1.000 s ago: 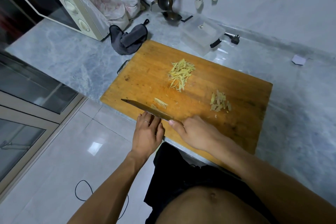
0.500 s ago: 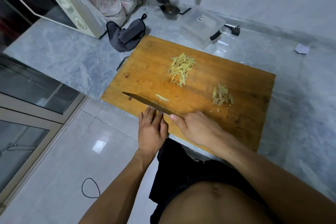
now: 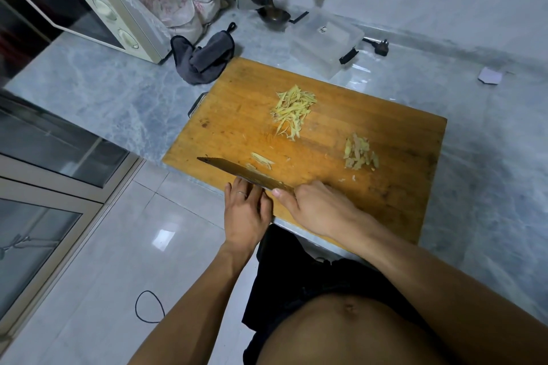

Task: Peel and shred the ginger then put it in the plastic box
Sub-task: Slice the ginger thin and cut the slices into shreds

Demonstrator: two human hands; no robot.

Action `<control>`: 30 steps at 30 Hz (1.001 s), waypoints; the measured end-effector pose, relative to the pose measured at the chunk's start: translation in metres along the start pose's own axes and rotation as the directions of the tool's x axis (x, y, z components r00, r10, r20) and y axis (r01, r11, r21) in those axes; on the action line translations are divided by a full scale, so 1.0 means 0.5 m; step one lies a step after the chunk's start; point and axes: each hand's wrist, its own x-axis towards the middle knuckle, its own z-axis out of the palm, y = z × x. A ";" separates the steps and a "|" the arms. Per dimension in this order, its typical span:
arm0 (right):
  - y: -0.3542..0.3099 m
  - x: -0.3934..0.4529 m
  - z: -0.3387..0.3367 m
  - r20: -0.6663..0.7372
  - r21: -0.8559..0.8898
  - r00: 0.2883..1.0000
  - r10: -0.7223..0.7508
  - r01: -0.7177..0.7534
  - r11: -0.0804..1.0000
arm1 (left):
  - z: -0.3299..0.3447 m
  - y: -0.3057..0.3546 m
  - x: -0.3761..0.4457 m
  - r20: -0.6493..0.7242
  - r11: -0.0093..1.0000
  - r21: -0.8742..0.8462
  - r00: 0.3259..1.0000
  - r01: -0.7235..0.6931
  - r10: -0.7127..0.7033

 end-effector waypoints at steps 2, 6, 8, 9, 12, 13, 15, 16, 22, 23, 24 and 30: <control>0.001 -0.001 0.002 -0.007 -0.005 1.000 -0.001 0.000 1.000 | 0.002 0.001 0.001 -0.006 1.000 -0.005 1.000 0.006 -0.006; 0.002 -0.001 0.001 0.007 0.012 1.000 -0.005 0.005 1.000 | 0.002 0.001 0.003 -0.025 1.000 -0.014 1.000 0.004 -0.004; 0.002 -0.001 0.001 0.018 0.035 1.000 -0.003 0.002 0.999 | 0.001 0.001 0.002 -0.013 1.000 -0.016 1.000 0.001 -0.001; 0.003 -0.001 0.001 0.023 0.045 1.000 0.001 -0.002 0.999 | 0.002 0.000 0.002 -0.011 1.000 -0.018 1.000 -0.004 0.004; 0.001 -0.002 0.001 0.032 0.062 0.999 0.006 -0.008 0.998 | 0.005 -0.001 0.002 -0.018 1.000 -0.023 1.000 -0.004 0.003; 0.001 -0.001 0.000 0.037 0.066 0.999 0.006 -0.009 0.998 | 0.005 -0.002 0.001 -0.024 1.000 -0.025 1.000 -0.004 0.003; 0.001 0.000 -0.001 0.042 0.077 0.999 0.009 -0.012 0.997 | 0.006 -0.002 0.002 -0.031 0.999 -0.029 0.999 -0.012 0.011; 0.001 0.000 -0.002 0.044 0.082 0.999 0.012 -0.015 0.996 | 0.006 -0.002 0.003 -0.034 0.999 -0.030 0.999 -0.016 0.015; -0.004 0.011 0.008 0.090 0.079 0.994 0.054 -0.062 0.995 | 0.013 -0.002 0.001 -0.043 0.999 -0.023 0.998 0.035 -0.036; -0.003 0.012 0.010 0.095 0.085 0.994 0.059 -0.067 0.994 | 0.014 -0.002 0.000 -0.041 0.999 -0.021 0.999 0.033 -0.034; -0.001 0.014 0.009 0.096 0.088 0.994 0.060 -0.069 0.994 | 0.014 -0.002 0.000 -0.040 0.999 -0.017 0.999 0.027 -0.028; 0.000 0.007 0.004 0.070 0.072 0.997 0.036 -0.041 0.997 | 0.016 -0.004 -0.005 -0.024 0.999 -0.010 0.999 0.034 -0.034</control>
